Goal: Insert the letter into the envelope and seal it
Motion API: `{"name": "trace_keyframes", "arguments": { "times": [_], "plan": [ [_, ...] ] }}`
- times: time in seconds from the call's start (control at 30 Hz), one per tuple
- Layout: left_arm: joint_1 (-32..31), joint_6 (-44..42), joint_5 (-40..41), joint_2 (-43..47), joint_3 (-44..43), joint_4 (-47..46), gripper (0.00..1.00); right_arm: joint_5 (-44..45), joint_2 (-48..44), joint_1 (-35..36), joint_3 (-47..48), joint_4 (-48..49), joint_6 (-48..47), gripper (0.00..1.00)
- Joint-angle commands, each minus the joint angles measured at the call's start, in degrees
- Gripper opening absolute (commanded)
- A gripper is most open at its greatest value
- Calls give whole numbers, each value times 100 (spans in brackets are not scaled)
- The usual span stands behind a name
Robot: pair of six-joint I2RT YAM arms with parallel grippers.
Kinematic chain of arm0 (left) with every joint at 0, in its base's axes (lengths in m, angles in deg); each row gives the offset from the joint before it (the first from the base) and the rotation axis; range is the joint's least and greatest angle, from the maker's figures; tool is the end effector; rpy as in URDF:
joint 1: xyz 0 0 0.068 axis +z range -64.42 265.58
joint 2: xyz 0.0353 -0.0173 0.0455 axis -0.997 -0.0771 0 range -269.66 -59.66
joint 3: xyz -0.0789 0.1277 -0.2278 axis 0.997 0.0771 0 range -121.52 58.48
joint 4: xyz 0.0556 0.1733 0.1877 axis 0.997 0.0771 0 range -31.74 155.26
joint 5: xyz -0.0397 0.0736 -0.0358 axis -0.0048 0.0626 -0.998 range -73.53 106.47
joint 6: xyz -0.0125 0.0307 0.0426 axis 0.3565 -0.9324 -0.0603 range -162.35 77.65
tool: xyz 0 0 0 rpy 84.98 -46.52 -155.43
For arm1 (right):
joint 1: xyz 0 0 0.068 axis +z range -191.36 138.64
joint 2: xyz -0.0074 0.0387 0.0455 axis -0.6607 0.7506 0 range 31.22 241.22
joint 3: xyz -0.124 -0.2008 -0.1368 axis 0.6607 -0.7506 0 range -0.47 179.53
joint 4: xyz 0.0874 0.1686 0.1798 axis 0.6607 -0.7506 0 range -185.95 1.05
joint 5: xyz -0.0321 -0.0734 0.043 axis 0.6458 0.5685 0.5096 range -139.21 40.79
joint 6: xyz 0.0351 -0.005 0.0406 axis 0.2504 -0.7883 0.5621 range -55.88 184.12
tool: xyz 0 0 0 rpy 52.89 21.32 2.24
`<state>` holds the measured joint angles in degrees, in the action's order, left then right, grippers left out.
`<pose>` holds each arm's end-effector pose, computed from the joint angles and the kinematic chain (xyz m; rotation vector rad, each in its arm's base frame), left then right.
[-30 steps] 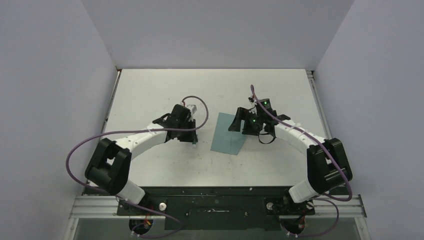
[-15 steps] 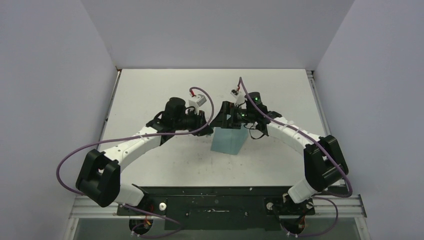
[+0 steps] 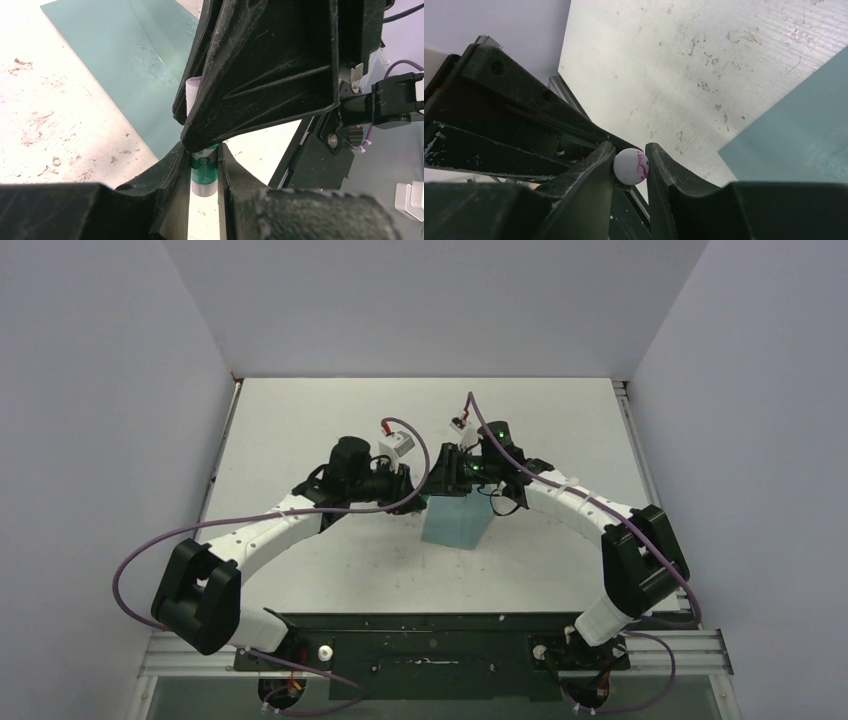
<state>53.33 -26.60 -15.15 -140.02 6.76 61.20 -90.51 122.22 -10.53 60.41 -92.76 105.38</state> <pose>0.2510 -0.1805 0.2544 0.6586 2.1216 -1.0666 0.2888 0.1997 0.2502 -0.2550 2.3767 1.4484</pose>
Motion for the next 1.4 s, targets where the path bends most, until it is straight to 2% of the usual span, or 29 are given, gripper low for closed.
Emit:
{"name": "trace_keyframes", "arguments": {
  "times": [0.0,0.03,0.13,0.2,0.27,0.37,0.47,0.5,0.57,0.6,0.63,0.73,0.8,1.1,1.27,1.37],
  "plan": [
    [8,-177,-5,214,-67,2,0,156,-13,-22,282,-1,-76,20],
    [8,-119,64,198,-92,39,6,145,-20,-24,284,22,-33,14],
    [17,22,193,101,-193,126,36,4,-42,-30,214,274,223,6],
    [17,87,218,46,-196,88,46,-58,-68,-37,165,497,483,5],
    [8,88,199,6,-177,-10,49,-146,-84,-62,119,710,676,5],
    [8,67,145,-18,-149,-44,48,-257,-93,-105,61,921,869,5],
    [8,43,138,7,-162,-66,38,-335,-54,-120,89,880,849,5],
    [8,41,128,11,-170,-93,32,-343,-36,-118,106,828,819,5],
    [17,23,98,10,-200,-110,12,-345,-30,-104,102,735,772,7],
    [17,10,76,-3,-225,-105,3,-340,-30,-103,123,663,719,10],
    [17,-7,64,-11,-236,-88,0,-301,-38,-116,174,535,635,18],
    [25,-102,-14,-3,-208,-12,0,-32,-105,-164,358,-54,331,48],
    [26,-180,-43,24,-185,54,0,7,-145,-239,414,-156,263,52],
    [52,-327,-202,82,-147,161,0,-60,-225,-411,435,-198,143,38],
    [52,-377,-262,56,-171,244,0,-95,-260,-424,418,-92,219,38],
    [52,-410,-279,48,-153,285,0,-115,-312,-442,388,-14,262,45]
  ]
}}
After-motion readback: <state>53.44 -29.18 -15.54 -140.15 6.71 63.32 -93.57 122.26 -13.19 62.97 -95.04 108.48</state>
